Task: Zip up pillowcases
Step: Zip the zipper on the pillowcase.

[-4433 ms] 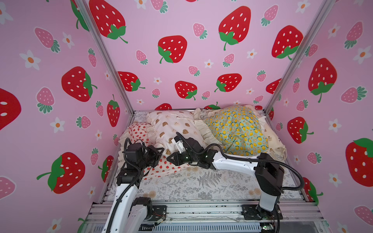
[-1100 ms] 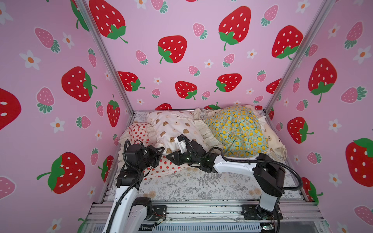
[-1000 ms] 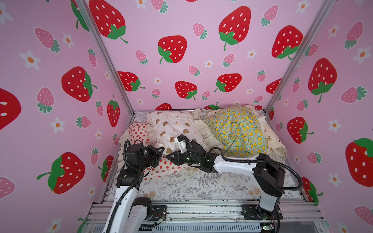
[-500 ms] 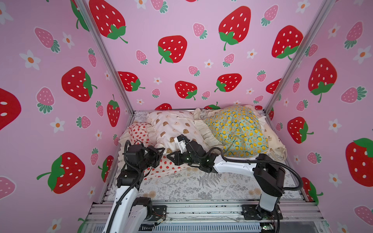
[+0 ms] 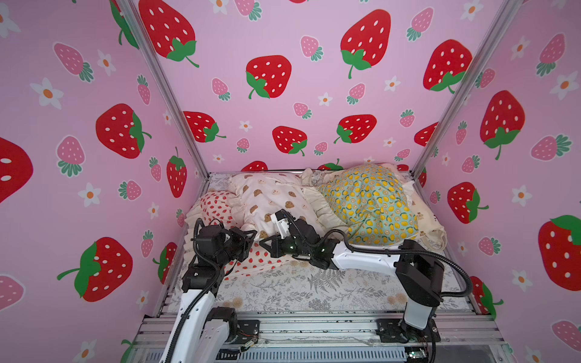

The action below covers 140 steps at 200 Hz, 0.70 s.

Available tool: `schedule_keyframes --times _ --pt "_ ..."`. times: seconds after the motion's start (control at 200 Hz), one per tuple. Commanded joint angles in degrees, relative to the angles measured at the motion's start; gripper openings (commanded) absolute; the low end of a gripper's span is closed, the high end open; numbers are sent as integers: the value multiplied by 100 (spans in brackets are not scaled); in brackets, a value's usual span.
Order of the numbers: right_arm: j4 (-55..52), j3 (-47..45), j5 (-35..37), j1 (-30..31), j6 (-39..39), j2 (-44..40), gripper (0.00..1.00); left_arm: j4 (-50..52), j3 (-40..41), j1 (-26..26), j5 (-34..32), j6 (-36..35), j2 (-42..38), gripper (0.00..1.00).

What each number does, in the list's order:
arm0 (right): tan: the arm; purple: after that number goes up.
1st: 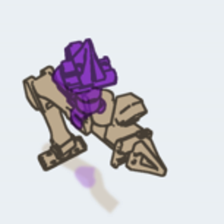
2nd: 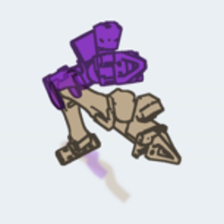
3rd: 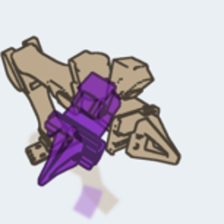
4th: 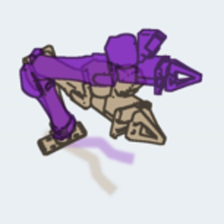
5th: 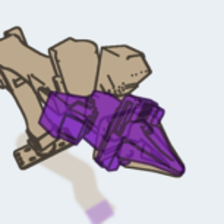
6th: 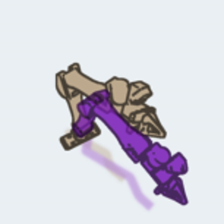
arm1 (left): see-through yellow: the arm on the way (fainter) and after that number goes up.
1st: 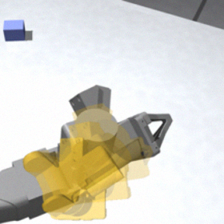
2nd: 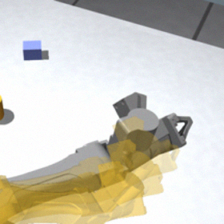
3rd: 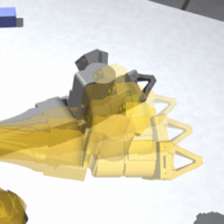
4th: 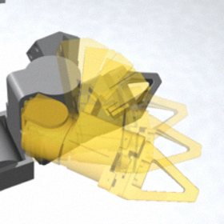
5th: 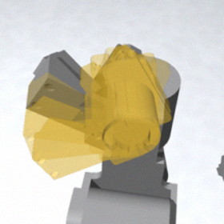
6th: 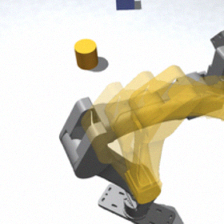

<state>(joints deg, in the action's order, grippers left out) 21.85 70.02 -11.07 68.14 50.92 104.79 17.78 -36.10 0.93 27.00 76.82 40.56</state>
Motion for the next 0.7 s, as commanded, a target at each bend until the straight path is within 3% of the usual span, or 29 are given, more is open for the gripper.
schedule_keyframes --times 0.0,0.695 --pt "-310 66 286 24 75 -195 0 -78 -63 37 68 51 -30 0" --pt "-1332 -241 604 0 363 -353 0 6 -367 4 99 27 22 0"
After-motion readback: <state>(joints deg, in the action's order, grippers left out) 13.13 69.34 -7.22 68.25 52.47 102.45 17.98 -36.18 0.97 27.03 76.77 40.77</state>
